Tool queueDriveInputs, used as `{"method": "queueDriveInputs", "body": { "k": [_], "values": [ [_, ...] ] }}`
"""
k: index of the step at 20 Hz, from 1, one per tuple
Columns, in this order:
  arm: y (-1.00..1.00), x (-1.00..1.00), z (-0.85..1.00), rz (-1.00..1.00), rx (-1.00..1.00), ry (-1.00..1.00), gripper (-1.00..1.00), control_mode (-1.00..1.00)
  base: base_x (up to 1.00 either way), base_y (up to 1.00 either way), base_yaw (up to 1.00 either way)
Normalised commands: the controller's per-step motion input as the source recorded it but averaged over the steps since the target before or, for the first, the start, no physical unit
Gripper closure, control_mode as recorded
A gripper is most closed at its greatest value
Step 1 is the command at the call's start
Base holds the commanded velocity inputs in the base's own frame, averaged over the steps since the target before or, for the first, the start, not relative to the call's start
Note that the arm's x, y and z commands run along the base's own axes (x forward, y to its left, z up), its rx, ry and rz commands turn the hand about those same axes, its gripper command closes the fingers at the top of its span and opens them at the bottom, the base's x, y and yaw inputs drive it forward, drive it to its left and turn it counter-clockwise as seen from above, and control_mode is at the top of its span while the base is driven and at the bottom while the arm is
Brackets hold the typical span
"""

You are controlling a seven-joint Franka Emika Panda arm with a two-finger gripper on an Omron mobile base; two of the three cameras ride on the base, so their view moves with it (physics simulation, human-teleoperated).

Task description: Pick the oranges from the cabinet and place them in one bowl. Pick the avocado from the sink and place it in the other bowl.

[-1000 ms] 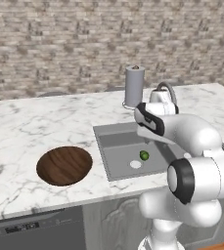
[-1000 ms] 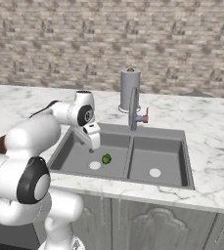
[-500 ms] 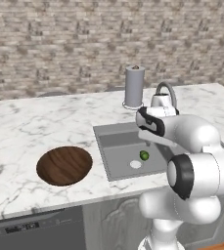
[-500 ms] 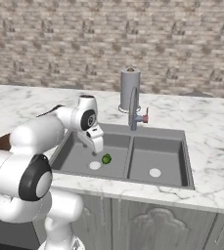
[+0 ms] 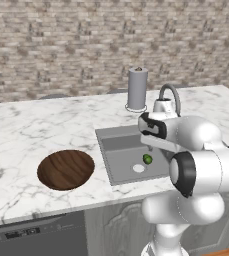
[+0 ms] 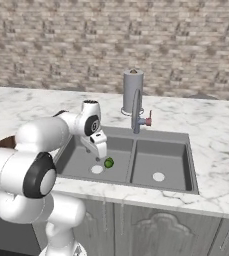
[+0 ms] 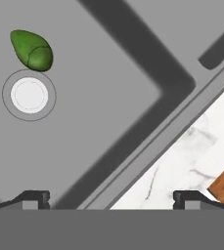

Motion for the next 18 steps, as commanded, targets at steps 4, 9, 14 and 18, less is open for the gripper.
{"method": "queueDriveInputs", "body": {
  "k": [4,9,14,18],
  "values": [
    [0.00,0.15,-0.15,0.00,0.00,0.00,-1.00,-1.00,0.00,0.00,0.00],
    [0.00,0.16,-0.15,0.00,0.00,0.00,-1.00,-1.00,0.00,0.00,0.00],
    [-0.01,0.17,-0.13,0.00,0.00,0.00,-1.00,-1.00,0.00,0.00,0.00],
    [-0.01,0.18,-0.12,0.00,0.00,0.00,-1.00,-1.00,0.00,0.00,0.00]
  ]
}}
